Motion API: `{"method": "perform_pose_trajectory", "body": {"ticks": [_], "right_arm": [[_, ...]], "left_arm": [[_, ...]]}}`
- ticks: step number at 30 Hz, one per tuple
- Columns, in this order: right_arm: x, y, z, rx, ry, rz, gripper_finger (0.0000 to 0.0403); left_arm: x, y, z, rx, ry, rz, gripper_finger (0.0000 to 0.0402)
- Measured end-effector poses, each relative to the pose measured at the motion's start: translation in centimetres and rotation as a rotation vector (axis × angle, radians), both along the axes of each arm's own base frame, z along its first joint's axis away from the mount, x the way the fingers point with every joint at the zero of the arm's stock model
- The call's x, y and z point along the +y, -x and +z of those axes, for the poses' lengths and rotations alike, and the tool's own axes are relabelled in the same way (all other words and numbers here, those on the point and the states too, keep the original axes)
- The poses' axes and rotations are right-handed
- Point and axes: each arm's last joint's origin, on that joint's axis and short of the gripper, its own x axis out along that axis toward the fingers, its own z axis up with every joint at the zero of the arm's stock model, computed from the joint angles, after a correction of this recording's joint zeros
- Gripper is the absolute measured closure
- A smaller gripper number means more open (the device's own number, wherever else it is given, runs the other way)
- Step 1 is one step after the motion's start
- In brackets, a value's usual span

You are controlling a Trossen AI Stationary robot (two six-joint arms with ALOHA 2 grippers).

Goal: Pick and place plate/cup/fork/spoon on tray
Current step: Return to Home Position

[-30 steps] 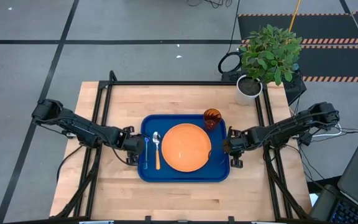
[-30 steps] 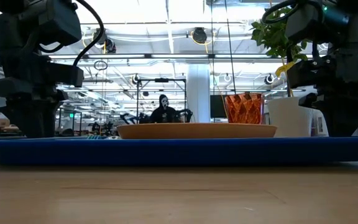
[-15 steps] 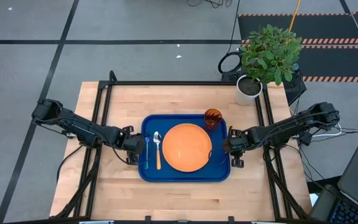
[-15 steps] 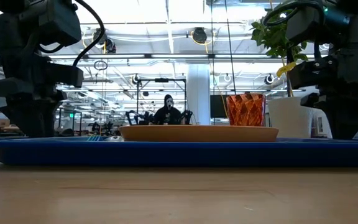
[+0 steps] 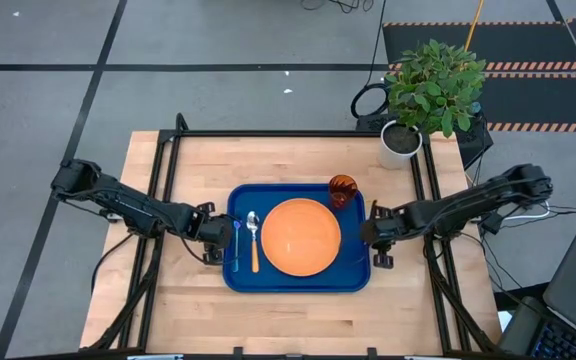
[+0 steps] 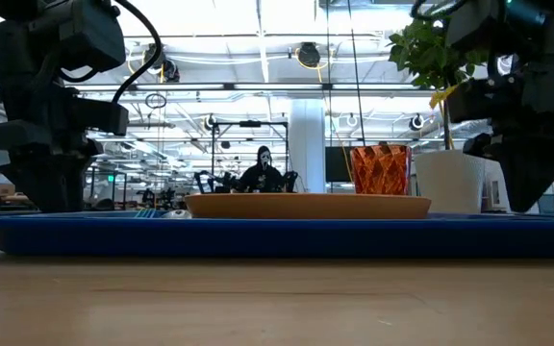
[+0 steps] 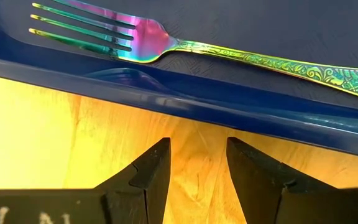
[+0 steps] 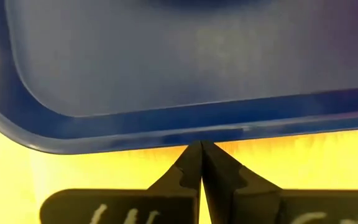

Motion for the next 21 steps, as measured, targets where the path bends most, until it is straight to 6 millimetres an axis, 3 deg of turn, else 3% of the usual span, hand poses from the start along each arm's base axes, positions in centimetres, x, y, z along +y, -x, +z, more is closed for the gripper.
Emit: {"method": "perform_pose_trajectory", "body": {"ticks": [9, 21], "right_arm": [[-0.2, 0.7, 1.3, -0.073, 0.003, -0.027, 0.0401], [-0.4, 1.0, 1.7, -0.085, 0.024, -0.035, 0.0401]], "left_arm": [[0.0, 0.2, -0.1, 0.022, 0.003, 0.018, 0.0241], [0.2, 1.0, 0.4, 0.129, -0.012, 0.1, 0.0241]]}}
